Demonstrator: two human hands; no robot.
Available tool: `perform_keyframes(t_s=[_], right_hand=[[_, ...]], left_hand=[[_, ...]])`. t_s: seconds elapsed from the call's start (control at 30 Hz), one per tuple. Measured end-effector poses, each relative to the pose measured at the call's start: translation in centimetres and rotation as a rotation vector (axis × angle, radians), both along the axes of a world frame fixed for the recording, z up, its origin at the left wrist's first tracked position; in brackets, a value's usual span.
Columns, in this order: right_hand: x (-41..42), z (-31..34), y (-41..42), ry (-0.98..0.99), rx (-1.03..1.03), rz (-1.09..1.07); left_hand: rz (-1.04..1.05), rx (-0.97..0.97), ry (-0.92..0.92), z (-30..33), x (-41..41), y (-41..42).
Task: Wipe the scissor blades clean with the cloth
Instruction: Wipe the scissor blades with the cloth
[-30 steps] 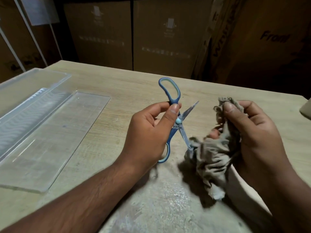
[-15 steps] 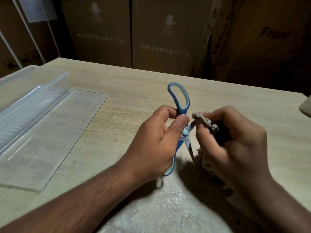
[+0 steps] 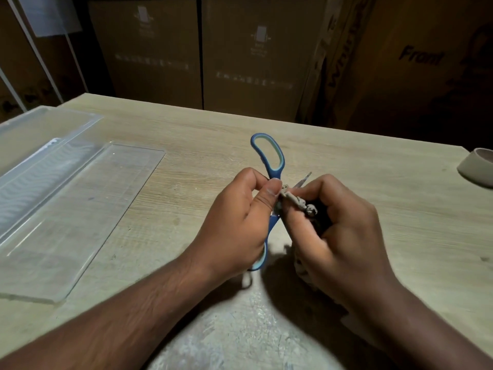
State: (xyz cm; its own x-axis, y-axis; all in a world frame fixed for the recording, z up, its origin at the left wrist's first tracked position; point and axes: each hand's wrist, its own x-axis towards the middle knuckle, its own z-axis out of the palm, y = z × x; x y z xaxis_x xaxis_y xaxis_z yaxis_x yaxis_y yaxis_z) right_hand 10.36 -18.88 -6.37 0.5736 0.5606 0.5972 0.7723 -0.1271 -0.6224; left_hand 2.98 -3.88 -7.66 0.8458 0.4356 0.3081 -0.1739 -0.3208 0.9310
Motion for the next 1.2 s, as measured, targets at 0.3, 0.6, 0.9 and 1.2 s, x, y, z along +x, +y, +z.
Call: perform_keyframes(t_s=[0.3,0.6,0.9,1.2], right_hand=[[-0.3,0.3,0.3,0.120,-0.040,-0.006],[0.7,0.3,-0.1,0.045,-0.090,-0.077],[0.9,0.8,-0.2,0.116,-0.082,-0.114],[0.9,0.9,-0.3,0.137,-0.086,-0.104]], left_hand=[[0.061,0.001,0.026,-0.1,0.2,-0.3],[0.058,0.036,0.074,-0.1,0.1,-0.2],[0.000,0.002,0.034,0.0,-0.1,0.0],[-0.013,-0.041,0.041,0.1,-0.1,0.3]])
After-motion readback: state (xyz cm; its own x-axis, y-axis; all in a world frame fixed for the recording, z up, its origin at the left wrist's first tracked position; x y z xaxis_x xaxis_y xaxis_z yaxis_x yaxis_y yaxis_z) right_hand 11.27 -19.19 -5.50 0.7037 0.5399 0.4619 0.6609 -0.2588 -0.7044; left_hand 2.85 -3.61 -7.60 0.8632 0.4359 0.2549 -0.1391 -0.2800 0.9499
